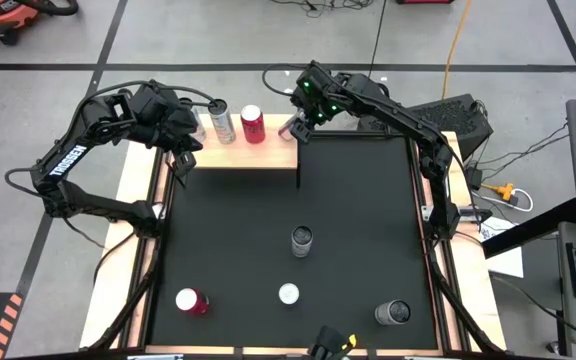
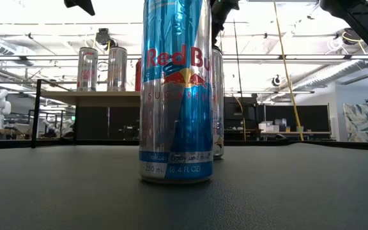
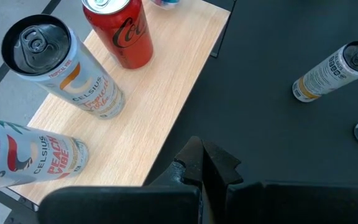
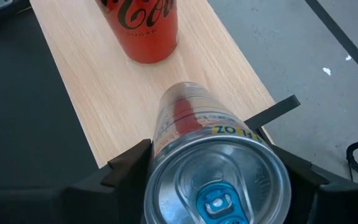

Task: Place canned beverage on shelf
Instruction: Put the top blue soda can on the shelf

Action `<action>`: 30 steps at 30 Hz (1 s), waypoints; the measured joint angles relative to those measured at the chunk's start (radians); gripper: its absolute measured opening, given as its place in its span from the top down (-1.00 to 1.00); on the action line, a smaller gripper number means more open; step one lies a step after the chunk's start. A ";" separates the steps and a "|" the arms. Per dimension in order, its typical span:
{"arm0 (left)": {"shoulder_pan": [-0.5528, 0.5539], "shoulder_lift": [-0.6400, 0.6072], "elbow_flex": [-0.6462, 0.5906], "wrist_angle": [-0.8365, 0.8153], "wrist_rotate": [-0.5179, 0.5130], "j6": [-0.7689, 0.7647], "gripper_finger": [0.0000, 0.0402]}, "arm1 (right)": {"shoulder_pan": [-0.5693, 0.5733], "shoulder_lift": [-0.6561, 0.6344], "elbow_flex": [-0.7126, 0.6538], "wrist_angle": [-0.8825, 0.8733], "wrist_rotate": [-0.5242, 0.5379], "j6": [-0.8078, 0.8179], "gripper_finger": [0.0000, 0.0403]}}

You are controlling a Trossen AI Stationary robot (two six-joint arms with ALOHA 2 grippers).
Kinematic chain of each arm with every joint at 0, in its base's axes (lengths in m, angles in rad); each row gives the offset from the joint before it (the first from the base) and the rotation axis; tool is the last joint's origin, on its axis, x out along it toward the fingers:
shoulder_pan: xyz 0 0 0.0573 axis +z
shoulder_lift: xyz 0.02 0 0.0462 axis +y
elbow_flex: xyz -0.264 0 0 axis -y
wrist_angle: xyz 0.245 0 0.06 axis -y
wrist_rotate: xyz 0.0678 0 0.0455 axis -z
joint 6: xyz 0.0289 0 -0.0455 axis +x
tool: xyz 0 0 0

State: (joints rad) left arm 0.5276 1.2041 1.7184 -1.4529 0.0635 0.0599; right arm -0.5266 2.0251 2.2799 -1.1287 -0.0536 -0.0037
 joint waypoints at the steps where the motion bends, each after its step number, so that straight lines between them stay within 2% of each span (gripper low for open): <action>1: 0.000 0.000 0.000 0.000 0.000 0.000 1.00 | 0.000 0.000 0.000 0.005 0.000 0.008 -0.18; 30: 0.000 0.000 0.000 0.000 0.000 0.000 1.00 | 0.000 0.029 0.000 0.036 -0.001 0.033 -0.18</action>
State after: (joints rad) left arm 0.5278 1.2041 1.7184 -1.4532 0.0635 0.0597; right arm -0.5266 2.0544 2.2803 -1.0924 -0.0546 0.0296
